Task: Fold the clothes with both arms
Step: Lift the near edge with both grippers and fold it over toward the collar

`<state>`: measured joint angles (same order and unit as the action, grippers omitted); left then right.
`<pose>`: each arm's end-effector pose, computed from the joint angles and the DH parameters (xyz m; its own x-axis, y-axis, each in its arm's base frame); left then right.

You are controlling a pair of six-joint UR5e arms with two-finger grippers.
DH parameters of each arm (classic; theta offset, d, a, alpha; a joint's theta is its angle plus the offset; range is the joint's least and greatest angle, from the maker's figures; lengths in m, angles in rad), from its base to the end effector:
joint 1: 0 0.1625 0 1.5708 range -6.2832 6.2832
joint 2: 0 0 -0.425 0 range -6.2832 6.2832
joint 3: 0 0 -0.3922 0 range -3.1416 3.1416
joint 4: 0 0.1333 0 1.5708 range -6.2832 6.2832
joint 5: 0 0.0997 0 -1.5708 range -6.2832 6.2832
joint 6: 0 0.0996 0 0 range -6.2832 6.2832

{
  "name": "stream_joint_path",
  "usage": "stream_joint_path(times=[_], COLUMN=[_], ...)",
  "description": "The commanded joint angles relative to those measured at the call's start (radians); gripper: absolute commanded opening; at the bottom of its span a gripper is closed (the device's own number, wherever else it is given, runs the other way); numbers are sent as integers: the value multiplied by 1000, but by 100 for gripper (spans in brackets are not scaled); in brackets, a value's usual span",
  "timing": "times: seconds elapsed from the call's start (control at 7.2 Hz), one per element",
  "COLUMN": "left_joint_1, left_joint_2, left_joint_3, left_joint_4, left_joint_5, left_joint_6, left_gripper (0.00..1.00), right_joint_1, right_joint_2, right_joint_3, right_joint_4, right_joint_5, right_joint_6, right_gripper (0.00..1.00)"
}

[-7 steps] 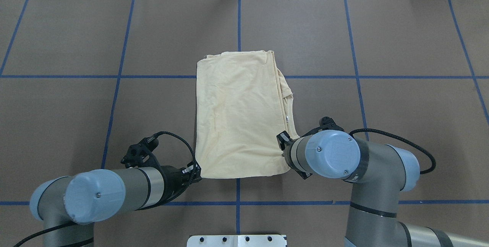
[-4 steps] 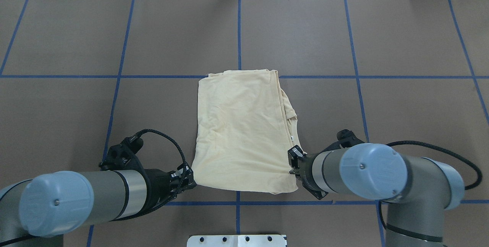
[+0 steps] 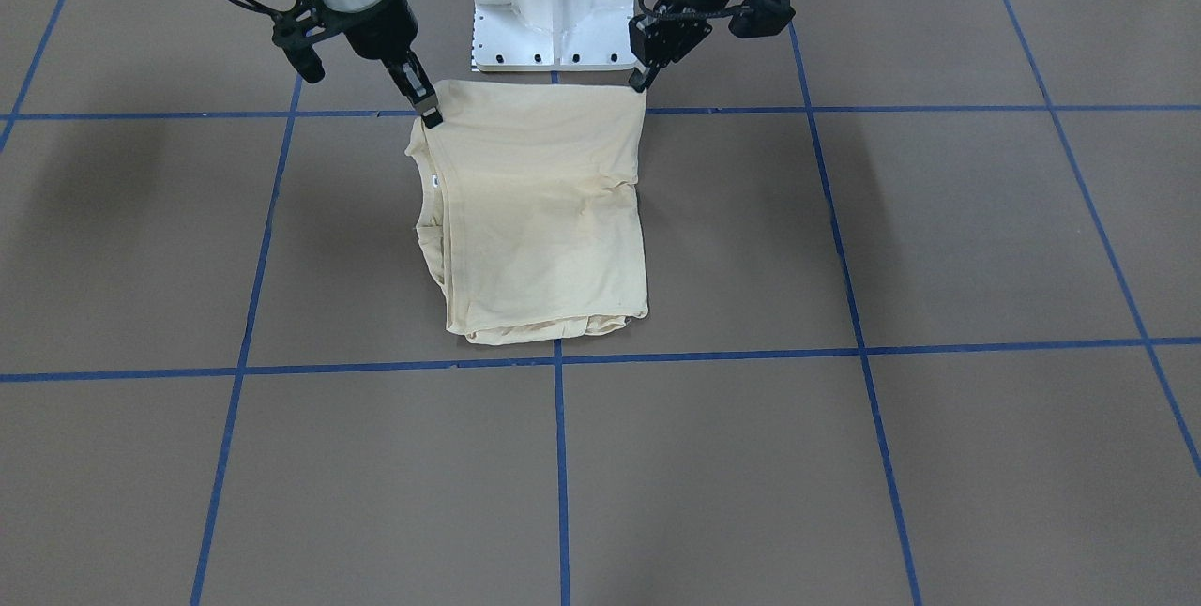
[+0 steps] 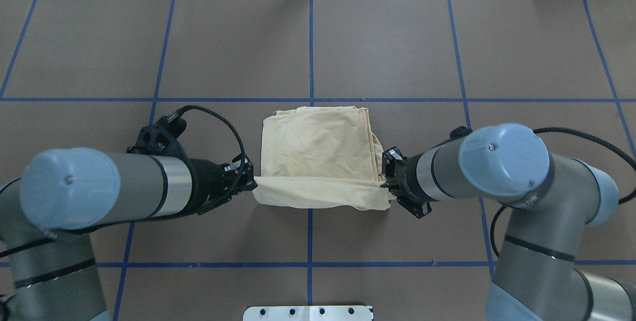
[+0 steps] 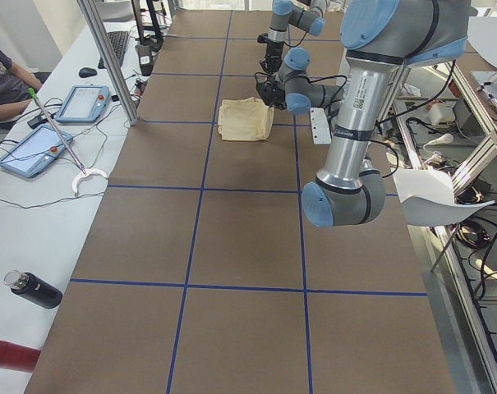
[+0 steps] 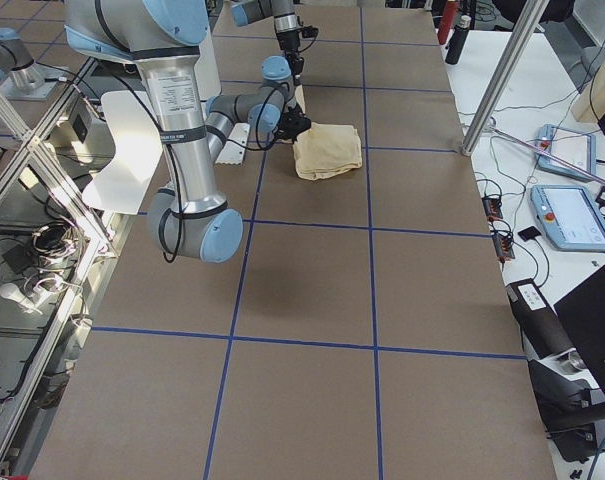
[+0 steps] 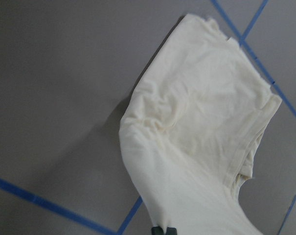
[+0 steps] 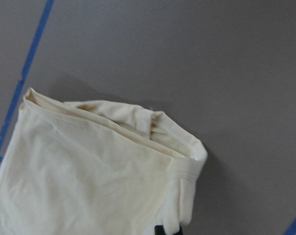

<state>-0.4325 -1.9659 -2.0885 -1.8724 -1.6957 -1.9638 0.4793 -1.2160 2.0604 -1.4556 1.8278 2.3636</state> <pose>0.4313 -0.3323 0.1855 0.1739 -0.4988 -0.8491 0.4076 0.8214 -0.3990 -0.4331 -0.3468 0.2415 0.1712 0.8654 0.4709 -0.5461 0.4812 -0.6857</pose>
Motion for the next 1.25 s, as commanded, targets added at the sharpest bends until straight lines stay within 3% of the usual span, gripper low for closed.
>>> stream_joint_path(times=[0.0, 0.28, 0.69, 0.83, 0.97, 1.11], left_joint_1=[-130, -166, -170, -208, -247, -270], left_joint_2=[-135, -157, -195, -195, -195, -195], left_joint_3=[244, 412, 576, 612, 622, 619], left_joint_4=[-49, -193, -298, -329, -332, -336], left_joint_5=[-16, -16, -6, -6, -6, -10], left_joint_6=[101, 124, 131, 184, 253, 267], left_gripper=[0, 0, 0, 30, 61, 74], right_joint_1=[115, 171, 197, 237, 290, 336], right_joint_2=[130, 257, 334, 399, 439, 440], right_joint_3=[-196, -409, -598, -712, -805, -806], right_joint_4=[0, 7, 14, 49, 134, 135], right_joint_5=[53, 100, 114, 142, 183, 220], right_joint_6=[-119, -232, -369, -382, -450, -467], right_gripper=[0, 0, 0, 32, 99, 100])
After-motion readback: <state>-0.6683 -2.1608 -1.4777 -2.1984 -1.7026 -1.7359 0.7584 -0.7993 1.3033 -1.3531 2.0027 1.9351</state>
